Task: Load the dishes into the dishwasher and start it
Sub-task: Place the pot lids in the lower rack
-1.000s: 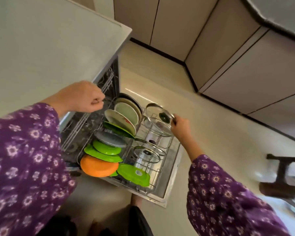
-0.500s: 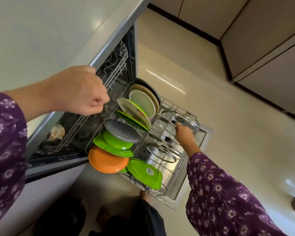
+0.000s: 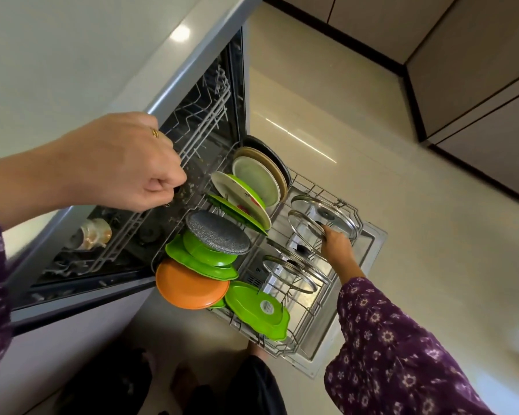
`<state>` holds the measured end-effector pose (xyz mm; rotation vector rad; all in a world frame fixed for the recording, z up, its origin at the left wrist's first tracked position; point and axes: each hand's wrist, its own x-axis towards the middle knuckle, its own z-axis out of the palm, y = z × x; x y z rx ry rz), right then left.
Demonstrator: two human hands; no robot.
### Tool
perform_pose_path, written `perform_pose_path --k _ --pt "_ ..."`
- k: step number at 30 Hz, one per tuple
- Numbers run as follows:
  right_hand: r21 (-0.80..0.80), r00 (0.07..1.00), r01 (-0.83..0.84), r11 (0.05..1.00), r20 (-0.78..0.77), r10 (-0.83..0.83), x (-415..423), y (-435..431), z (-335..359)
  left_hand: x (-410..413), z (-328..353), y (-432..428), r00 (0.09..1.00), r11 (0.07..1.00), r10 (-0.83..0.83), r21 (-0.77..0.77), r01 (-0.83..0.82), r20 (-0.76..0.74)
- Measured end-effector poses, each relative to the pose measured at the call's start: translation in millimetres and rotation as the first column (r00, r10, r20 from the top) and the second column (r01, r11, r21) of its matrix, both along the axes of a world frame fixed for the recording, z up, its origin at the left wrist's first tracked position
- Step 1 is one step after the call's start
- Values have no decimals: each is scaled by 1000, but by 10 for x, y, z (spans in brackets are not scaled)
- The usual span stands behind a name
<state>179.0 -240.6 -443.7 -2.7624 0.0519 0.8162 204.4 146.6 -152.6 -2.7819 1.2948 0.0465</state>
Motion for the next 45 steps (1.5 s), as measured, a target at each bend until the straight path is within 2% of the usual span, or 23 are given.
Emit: perform_pose_path --k 12,22,30,38,45 --pt "-19 992 -124 992 26 125 -101 -58 -21 -14 -35 16 1000 1000 12 -20 -11 21" --pt "-10 995 -97 995 -12 97 -110 -158 -30 -17 -17 5 1000 999 23 -40 -23 2" --pt "-52 997 -71 996 25 73 -51 -100 -104 -12 -107 63 999 999 32 -32 -31 28" --pt "-110 992 -122 986 27 126 -259 -47 -200 13 -170 104 999 998 26 -64 -23 34" --pt "-121 996 -74 990 49 81 -206 -36 -224 14 -180 113 999 998 45 -49 -44 12"
